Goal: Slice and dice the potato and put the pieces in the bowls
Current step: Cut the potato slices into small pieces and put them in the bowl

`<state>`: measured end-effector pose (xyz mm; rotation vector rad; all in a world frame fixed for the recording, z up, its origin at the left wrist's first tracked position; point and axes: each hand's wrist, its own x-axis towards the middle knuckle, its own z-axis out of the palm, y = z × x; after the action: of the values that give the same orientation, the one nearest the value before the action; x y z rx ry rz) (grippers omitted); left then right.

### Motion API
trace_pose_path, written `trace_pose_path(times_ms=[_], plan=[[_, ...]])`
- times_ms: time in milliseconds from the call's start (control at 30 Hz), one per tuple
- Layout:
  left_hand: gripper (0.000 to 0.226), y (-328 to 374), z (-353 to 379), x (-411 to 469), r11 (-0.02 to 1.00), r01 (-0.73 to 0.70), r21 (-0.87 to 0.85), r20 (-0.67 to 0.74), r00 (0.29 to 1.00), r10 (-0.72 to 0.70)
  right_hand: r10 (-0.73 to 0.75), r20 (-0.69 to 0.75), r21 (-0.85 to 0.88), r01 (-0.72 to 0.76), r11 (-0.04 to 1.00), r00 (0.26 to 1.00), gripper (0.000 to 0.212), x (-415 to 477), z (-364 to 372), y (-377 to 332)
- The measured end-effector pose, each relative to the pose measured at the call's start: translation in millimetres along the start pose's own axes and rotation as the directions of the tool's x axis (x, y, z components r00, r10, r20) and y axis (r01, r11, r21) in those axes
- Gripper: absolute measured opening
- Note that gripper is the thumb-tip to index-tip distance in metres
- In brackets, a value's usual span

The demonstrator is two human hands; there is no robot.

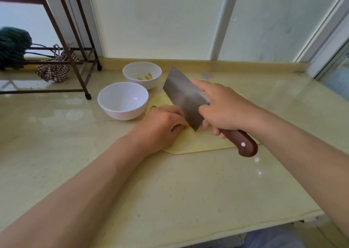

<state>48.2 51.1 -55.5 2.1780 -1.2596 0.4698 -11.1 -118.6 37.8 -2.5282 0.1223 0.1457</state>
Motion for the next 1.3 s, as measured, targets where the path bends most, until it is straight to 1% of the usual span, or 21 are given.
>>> trace_pose_path(times_ms=[200, 333, 367, 400, 433, 467, 533, 567, 600, 667, 700, 833, 933, 1000, 1067, 1167, 1233, 1300], plan=[[0.012, 1.9, -2.5, -1.0, 0.999, 0.052, -0.014, -0.005, 0.999, -0.052, 0.031, -0.085, 0.202, -0.013, 0.979, 0.996, 0.083, -15.4, -32.8, 16.1], [0.010, 1.9, -3.7, -1.1, 0.983, 0.178, -0.035, -0.041, 0.983, -0.180, 0.048, -0.112, 0.362, -0.004, 0.932, 0.993, 0.076, -21.0, -41.3, 30.0], [0.013, 1.8, -5.0, -0.5, 0.977, 0.210, -0.034, -0.036, 0.977, -0.211, 0.055, -0.120, 0.403, -0.002, 0.915, 0.991, 0.075, -21.5, -41.2, 33.8], [0.020, 1.7, -5.9, 0.9, 0.971, 0.236, -0.030, -0.009, 0.972, -0.236, 0.061, -0.125, 0.438, 0.000, 0.899, 0.990, 0.074, -22.0, -40.6, 37.5], [0.029, 2.1, -6.4, 2.6, 0.967, 0.254, -0.020, 0.052, 0.966, -0.253, 0.064, -0.129, 0.465, 0.003, 0.885, 0.990, 0.073, -21.9, -39.3, 41.2], [0.040, 2.7, -6.6, 4.9, 0.964, 0.266, -0.005, 0.137, 0.955, -0.263, 0.066, -0.130, 0.488, 0.006, 0.873, 0.989, 0.072, -21.7, -37.8, 44.7], [0.057, 5.1, -7.2, 10.5, 0.954, 0.294, 0.049, 0.297, 0.908, -0.295, 0.066, -0.122, 0.517, 0.007, 0.856, 0.990, 0.072, -21.5, -34.8, 50.2], [0.060, 6.5, -7.4, 12.6, 0.950, 0.305, 0.068, 0.341, 0.888, -0.310, 0.063, -0.115, 0.524, 0.007, 0.851, 0.991, 0.072, -21.8, -33.9, 52.6], [0.058, 7.3, -7.2, 14.3, 0.949, 0.309, 0.069, 0.361, 0.879, -0.312, 0.057, -0.108, 0.530, 0.009, 0.848, 0.993, 0.073, -22.3, -33.1, 54.4], [0.043, 9.0, -7.0, 16.5, 0.960, 0.276, 0.045, 0.351, 0.895, -0.274, 0.053, -0.095, 0.534, 0.006, 0.845, 0.994, 0.074, -24.6, -32.5, 57.2], [0.039, 9.7, -7.1, 16.7, 0.965, 0.259, 0.032, 0.338, 0.906, -0.254, 0.053, -0.090, 0.535, 0.003, 0.845, 0.995, 0.074, -26.3, -32.7, 58.2], [0.043, 9.9, -7.0, 17.3, 0.971, 0.237, 0.027, 0.281, 0.930, -0.235, 0.049, -0.072, 0.536, -0.003, 0.844, 0.996, 0.073, -34.8, -34.7, 59.7], [0.033, 12.1, -4.3, 16.5, 0.969, 0.242, 0.054, 0.238, 0.939, -0.248, 0.051, -0.057, 0.521, -0.014, 0.854, 0.997, 0.071, -43.5, -36.3, 58.6], [0.029, 16.4, -3.8, 17.2, 0.955, 0.284, 0.090, 0.223, 0.928, -0.297, 0.053, -0.053, 0.489, -0.021, 0.872, 0.997, 0.071, -49.8, -37.7, 57.7], [0.026, 22.1, -4.7, 19.3, 0.930, 0.343, 0.132, 0.229, 0.902, -0.366, 0.055, -0.044, 0.433, -0.031, 0.901, 0.998, 0.074, -55.5, -39.3, 56.5], [0.028, 32.4, -7.9, 22.8, 0.871, 0.459, 0.177, 0.231, 0.841, -0.490, 0.056, 0.003, 0.311, -0.055, 0.949, 0.998, 0.080, -61.2, -41.9, 51.8], [0.028, 39.1, -12.3, 23.5, 0.829, 0.534, 0.165, 0.240, 0.793, -0.559, 0.060, 0.038, 0.189, -0.066, 0.980, 0.997, 0.083, -63.0, -43.0, 44.9], [0.023, 42.6, -17.2, 22.8, 0.796, 0.595, 0.111, 0.255, 0.757, -0.602, 0.055, 0.059, 0.053, -0.058, 0.997, 0.997, 0.083, -63.7, -43.6, 34.9]])
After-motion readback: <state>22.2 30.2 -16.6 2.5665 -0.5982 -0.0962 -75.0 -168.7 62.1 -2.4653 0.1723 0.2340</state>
